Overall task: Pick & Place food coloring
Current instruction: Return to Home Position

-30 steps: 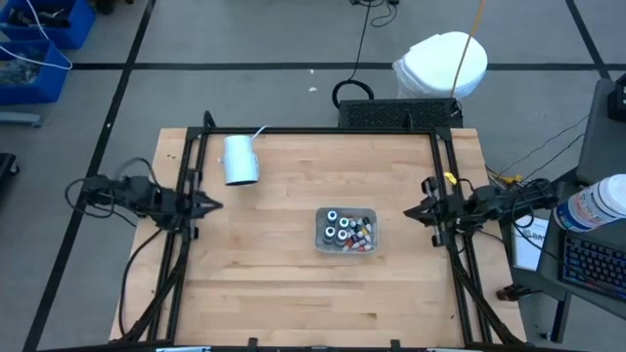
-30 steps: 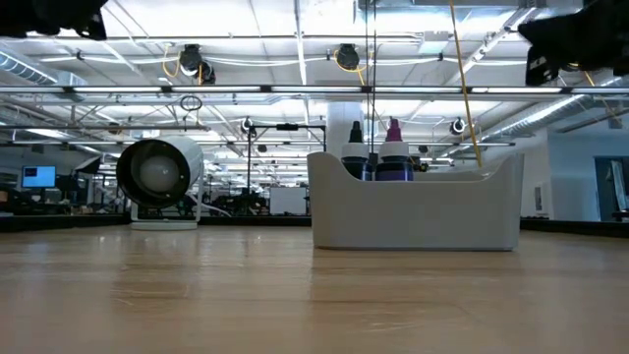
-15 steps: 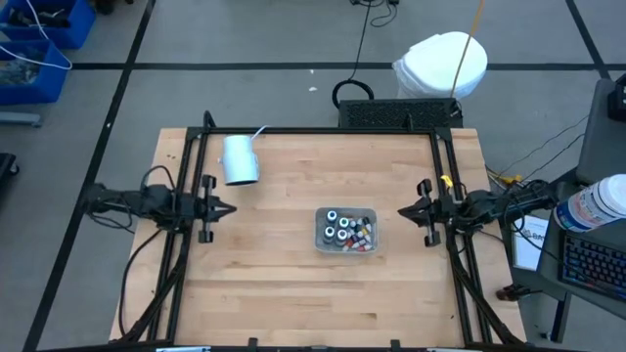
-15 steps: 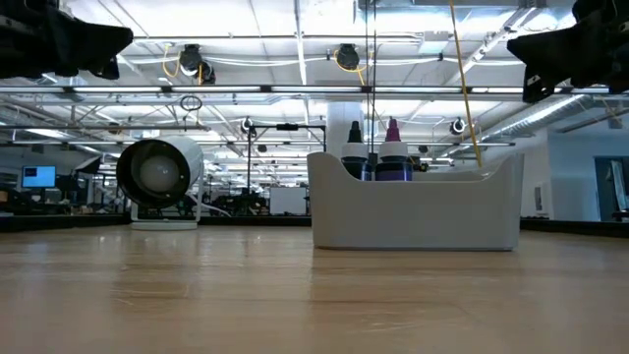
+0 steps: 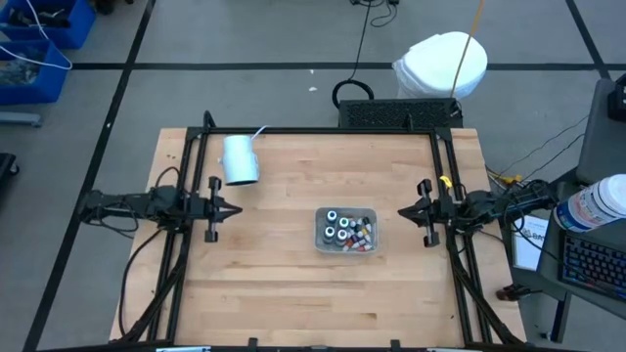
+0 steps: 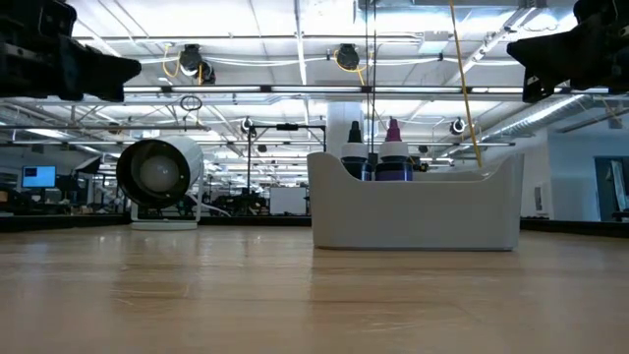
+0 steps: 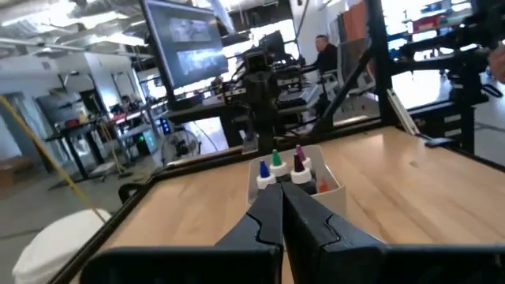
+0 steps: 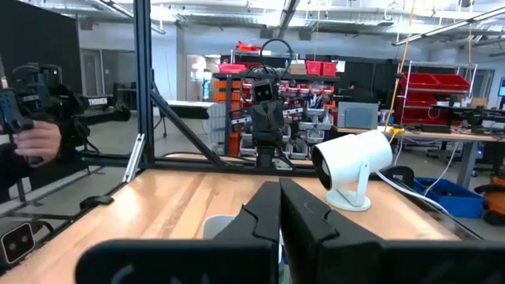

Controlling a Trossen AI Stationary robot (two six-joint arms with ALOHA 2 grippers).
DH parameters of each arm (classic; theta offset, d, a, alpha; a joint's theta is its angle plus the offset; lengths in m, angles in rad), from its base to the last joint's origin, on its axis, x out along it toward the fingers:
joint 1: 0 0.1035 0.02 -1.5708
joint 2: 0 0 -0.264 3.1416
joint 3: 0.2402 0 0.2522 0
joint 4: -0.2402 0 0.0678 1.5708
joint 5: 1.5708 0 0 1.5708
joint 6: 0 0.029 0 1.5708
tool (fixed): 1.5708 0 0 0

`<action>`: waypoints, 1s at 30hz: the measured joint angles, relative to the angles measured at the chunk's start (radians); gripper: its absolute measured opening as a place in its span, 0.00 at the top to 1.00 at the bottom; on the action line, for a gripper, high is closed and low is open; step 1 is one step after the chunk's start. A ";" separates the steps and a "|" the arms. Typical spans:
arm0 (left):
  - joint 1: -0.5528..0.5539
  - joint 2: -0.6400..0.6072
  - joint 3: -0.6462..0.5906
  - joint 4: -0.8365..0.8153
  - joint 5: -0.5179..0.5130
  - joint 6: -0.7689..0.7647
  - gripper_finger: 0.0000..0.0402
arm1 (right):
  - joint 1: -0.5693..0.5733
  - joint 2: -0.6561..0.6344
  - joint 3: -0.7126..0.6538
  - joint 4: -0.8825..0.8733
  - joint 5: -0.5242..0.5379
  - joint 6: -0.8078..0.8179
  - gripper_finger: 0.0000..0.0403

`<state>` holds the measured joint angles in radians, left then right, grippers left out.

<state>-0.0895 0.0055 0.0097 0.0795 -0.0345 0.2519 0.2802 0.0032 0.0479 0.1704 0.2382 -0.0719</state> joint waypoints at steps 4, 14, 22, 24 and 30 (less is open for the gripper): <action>0.012 0.000 0.000 0.000 -0.052 -0.051 0.98 | 0.000 0.000 0.000 0.002 -0.001 -0.003 1.00; 0.011 0.000 0.000 0.000 -0.097 -0.052 0.98 | 0.000 0.000 -0.001 0.005 -0.003 0.006 1.00; 0.011 0.000 0.000 0.000 -0.098 -0.051 0.98 | 0.000 0.000 -0.001 0.005 -0.003 0.007 1.00; 0.011 0.000 0.000 0.000 -0.098 -0.051 0.98 | 0.000 0.000 -0.001 0.005 -0.003 0.007 1.00; 0.011 0.000 0.001 0.000 -0.098 -0.051 0.98 | 0.000 0.000 -0.002 0.005 -0.003 0.007 1.00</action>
<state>-0.0788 0.0059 0.0105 0.0790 -0.1322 0.2005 0.2805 0.0029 0.0463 0.1749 0.2349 -0.0650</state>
